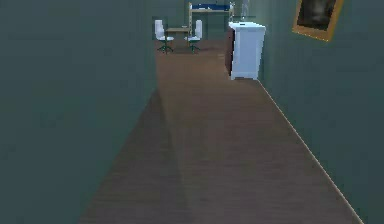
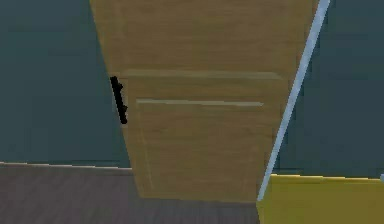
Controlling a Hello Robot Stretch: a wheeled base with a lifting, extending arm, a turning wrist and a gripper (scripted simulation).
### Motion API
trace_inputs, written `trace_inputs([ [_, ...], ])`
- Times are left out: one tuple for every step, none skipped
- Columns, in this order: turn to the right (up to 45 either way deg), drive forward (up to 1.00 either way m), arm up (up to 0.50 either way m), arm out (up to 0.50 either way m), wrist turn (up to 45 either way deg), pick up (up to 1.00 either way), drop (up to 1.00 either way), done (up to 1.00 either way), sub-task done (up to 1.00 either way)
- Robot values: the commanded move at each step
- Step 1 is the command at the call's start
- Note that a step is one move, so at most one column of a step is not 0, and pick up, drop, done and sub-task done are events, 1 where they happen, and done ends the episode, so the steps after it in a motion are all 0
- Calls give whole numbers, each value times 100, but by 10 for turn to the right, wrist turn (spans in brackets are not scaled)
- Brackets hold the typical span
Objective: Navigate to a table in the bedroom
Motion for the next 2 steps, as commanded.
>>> trace_inputs([
  [0, 100, 0, 0, 0, 0, 0, 0, 0],
  [0, 100, 0, 0, 0, 0, 0, 0, 0],
])
